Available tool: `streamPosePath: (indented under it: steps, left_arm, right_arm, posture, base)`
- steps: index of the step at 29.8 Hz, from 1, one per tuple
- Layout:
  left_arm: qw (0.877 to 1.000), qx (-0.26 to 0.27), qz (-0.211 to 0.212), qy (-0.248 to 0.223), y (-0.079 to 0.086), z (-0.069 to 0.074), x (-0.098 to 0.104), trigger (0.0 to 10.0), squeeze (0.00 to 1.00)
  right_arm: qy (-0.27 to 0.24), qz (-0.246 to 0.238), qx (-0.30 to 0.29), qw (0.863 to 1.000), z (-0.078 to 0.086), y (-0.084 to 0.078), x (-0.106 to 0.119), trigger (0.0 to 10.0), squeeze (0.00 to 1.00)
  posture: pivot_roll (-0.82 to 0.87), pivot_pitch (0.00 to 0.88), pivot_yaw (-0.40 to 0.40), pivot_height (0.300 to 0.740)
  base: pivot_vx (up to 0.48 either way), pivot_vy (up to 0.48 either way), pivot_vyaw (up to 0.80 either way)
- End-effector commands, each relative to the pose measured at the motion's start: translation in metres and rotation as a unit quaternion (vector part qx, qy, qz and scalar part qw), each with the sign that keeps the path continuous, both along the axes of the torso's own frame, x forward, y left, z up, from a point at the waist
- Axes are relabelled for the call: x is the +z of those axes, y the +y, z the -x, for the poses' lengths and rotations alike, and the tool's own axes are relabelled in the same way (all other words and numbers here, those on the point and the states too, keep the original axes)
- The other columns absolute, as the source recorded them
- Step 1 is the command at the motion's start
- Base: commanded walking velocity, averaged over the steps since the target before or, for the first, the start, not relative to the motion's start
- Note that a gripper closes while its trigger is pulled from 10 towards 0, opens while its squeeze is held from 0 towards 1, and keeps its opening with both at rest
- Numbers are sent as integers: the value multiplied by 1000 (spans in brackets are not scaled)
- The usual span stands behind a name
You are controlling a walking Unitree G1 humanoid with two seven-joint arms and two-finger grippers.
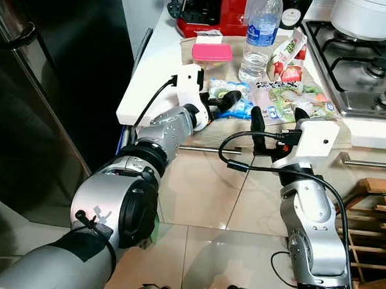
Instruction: Restocking fridge
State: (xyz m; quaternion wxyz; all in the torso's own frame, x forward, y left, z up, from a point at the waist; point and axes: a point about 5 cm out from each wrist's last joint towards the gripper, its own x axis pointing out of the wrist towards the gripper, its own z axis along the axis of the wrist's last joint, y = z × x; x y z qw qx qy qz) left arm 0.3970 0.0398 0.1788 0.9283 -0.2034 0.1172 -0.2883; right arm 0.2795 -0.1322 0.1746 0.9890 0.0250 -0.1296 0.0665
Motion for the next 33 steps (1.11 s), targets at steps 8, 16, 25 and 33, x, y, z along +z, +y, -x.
streamPosePath:
  steps: [8, 16, 25, 33]
  left_arm:
    - [998, -40, 22, 45, -13, 8, -12, 0, 0]
    - [997, -60, 17, 39, -14, 9, -11, 0, 0]
    - [998, -56, 6, 21, -8, 6, -7, 0, 0]
    - [998, -56, 6, 21, -8, 6, -7, 0, 0]
  right_arm:
    - [-1, -5, -1, 1000, 3, 2, 2, 10000, 0]
    - [1, -8, -2, 1000, 4, 3, 1, 10000, 0]
    - [2, -9, -3, 1000, 4, 3, 0, 10000, 0]
    - [2, -9, -3, 1000, 4, 3, 0, 10000, 0]
  posture:
    - [-225, 64, 119, 740]
    - [-224, 69, 123, 740]
    - [-221, 71, 121, 740]
    - [-221, 71, 121, 740]
  base:
    - [0, 0, 0]
    - [0, 0, 0]
    - [0, 0, 0]
    - [0, 0, 0]
